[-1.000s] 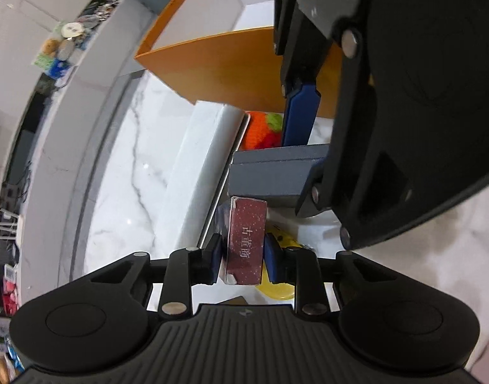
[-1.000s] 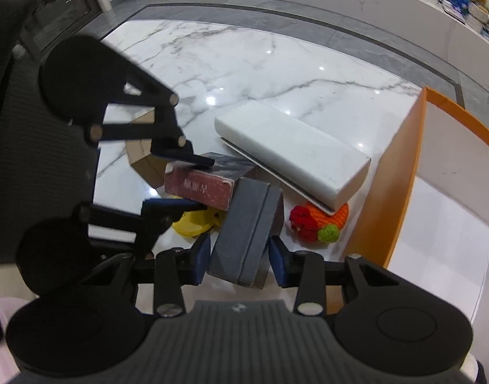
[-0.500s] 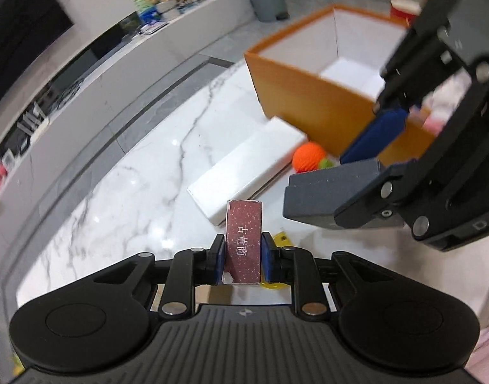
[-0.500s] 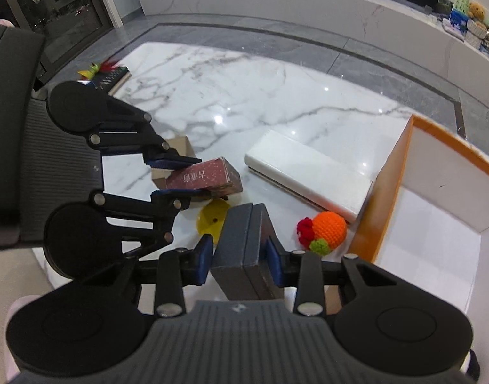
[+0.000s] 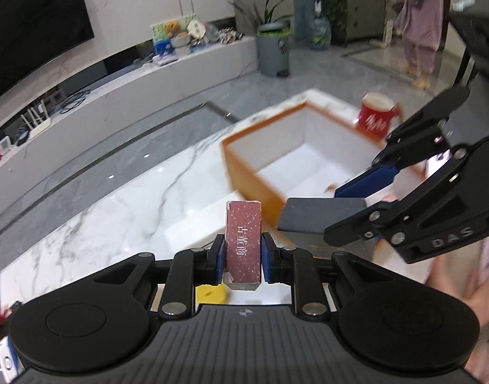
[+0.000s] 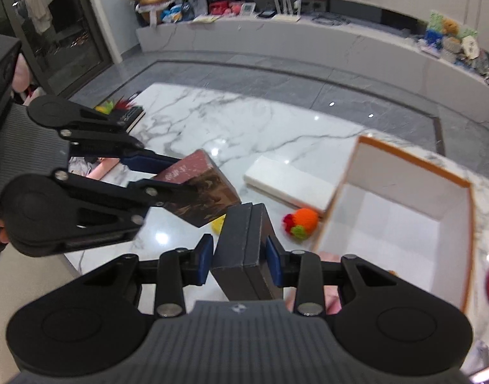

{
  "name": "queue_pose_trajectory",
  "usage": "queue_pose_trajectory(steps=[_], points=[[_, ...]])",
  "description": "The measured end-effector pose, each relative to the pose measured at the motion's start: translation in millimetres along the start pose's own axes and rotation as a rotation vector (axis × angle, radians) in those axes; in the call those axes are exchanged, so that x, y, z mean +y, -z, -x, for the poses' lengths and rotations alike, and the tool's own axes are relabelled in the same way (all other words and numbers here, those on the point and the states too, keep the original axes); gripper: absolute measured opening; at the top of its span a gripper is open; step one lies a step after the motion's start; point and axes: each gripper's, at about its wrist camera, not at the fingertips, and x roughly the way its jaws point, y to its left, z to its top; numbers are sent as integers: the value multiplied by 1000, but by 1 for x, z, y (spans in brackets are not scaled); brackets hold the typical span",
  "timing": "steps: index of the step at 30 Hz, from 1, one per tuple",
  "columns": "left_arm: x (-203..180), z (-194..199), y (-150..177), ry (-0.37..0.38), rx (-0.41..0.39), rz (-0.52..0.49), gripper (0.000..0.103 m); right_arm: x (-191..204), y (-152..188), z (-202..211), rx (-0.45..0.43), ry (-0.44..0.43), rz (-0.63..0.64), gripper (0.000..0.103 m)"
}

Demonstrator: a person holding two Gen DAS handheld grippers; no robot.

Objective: Organize objects
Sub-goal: 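Carry the maroon book and dark gray case over the orange box with both tools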

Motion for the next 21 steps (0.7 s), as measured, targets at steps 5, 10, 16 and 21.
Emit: queue_pose_trajectory(steps=[5, 10, 16, 21], points=[[-23, 3, -26, 76, -53, 36, 25, -26, 14, 38, -49, 54, -36, 38], [-42, -16, -47, 118, -57, 70, 25, -63, 29, 56, -64, 111, -105, 38], [-59, -58, -63, 153, -36, 80, 25, -111, 36, 59, -75, 167, -205, 38], [-72, -102, -71, 101, 4, 1, 25, -146, 34, 34, -64, 155, -294, 38]])
